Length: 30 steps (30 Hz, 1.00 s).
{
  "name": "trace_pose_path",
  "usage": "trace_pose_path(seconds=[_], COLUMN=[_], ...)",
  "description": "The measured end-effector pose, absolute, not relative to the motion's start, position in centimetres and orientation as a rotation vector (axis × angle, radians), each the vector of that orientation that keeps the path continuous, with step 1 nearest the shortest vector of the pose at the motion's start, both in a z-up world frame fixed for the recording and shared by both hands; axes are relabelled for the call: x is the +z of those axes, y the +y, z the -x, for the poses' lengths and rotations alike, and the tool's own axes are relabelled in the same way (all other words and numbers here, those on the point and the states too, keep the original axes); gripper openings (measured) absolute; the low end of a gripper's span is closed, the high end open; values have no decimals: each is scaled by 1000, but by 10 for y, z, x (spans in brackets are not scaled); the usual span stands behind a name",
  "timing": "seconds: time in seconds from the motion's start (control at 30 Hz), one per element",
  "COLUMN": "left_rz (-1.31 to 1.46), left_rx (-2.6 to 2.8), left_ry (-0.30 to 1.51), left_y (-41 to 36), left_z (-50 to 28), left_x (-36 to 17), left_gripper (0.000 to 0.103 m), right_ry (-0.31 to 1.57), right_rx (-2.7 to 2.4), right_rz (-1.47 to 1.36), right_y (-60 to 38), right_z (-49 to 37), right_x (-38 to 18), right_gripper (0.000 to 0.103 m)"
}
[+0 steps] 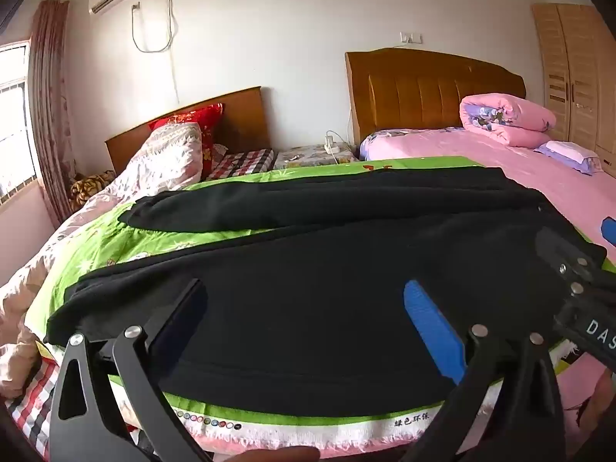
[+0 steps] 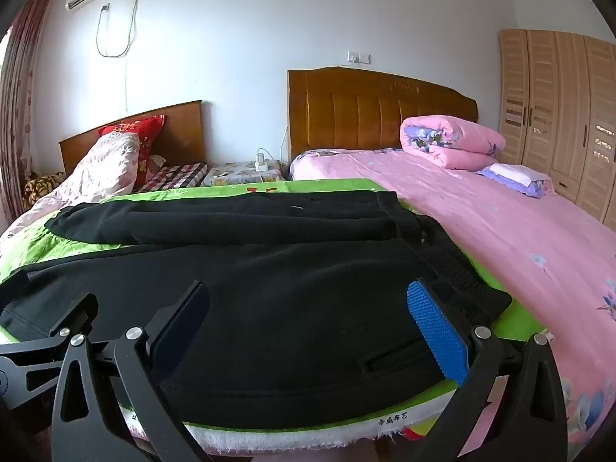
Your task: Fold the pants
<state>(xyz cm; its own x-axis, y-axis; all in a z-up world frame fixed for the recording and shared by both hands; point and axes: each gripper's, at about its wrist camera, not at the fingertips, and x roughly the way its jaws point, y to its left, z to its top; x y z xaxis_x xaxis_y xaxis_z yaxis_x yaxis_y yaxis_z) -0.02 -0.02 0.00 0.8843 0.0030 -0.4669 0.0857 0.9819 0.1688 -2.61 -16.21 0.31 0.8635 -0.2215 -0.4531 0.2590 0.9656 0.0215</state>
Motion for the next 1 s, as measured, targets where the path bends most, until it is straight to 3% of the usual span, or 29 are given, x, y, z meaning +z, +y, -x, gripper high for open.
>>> trace_pose_path(seconds=[1.0], left_rz=[-140], left_rx=[-62], left_ry=[549], left_y=[9], left_z=[-6], left_x=[-7], left_gripper=[102], right_ry=[504], right_rx=[-232], right_rz=[-104], right_y=[-163], right_z=[22], right_x=[-6], right_gripper=[99])
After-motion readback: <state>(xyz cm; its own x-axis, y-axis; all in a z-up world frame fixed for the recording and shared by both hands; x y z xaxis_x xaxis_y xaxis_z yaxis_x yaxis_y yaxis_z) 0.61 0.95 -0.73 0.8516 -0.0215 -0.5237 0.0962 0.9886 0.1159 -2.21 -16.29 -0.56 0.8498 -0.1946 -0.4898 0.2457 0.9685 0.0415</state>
